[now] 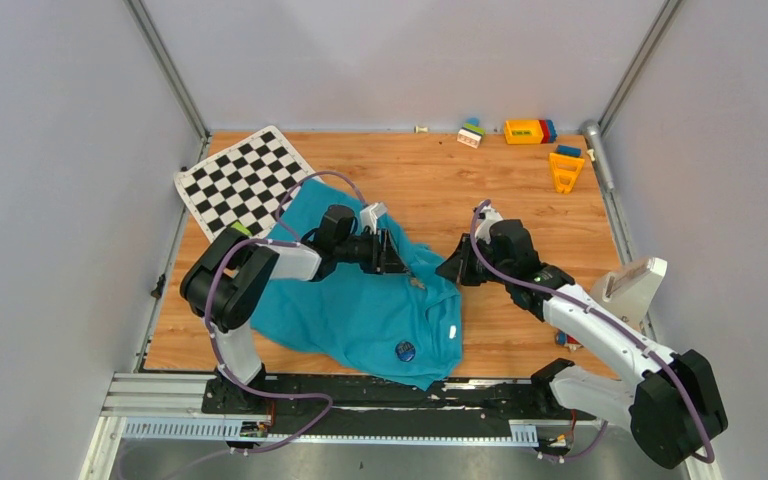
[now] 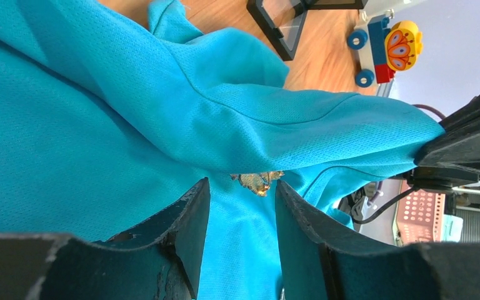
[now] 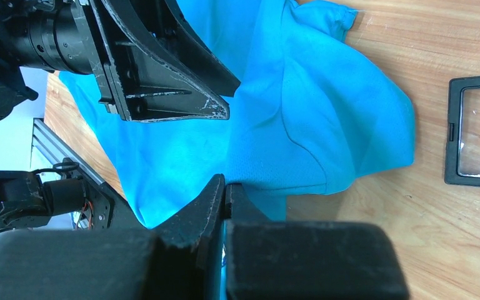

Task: Remove the brooch from the garment
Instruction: Remove the brooch from the clothes.

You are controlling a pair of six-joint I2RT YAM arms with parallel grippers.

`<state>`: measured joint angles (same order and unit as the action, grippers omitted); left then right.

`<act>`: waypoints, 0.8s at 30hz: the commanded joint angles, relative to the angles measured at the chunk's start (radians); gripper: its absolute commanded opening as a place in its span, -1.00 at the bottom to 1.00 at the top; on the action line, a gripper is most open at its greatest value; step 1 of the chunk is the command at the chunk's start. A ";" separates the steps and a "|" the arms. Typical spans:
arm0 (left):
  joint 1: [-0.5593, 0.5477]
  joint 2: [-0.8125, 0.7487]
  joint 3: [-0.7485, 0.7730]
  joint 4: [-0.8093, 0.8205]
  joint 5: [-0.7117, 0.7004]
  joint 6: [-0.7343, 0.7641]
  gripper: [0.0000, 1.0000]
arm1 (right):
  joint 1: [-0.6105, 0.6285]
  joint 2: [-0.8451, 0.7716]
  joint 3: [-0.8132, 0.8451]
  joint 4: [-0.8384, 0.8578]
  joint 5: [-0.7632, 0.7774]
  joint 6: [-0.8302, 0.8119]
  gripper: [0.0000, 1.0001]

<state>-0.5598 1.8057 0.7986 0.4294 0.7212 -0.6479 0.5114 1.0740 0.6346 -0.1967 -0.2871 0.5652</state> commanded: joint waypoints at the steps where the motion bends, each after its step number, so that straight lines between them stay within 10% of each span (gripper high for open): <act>1: 0.003 0.010 -0.005 0.091 0.049 -0.040 0.01 | -0.005 -0.007 0.008 0.042 -0.020 -0.011 -1.00; 24: -0.031 0.183 0.023 0.276 0.162 -0.232 -0.28 | -0.004 -0.009 0.019 0.050 -0.040 0.017 -1.00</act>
<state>-0.5716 1.9594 0.7959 0.6247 0.8371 -0.8375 0.5091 1.0740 0.6346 -0.1967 -0.3096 0.5694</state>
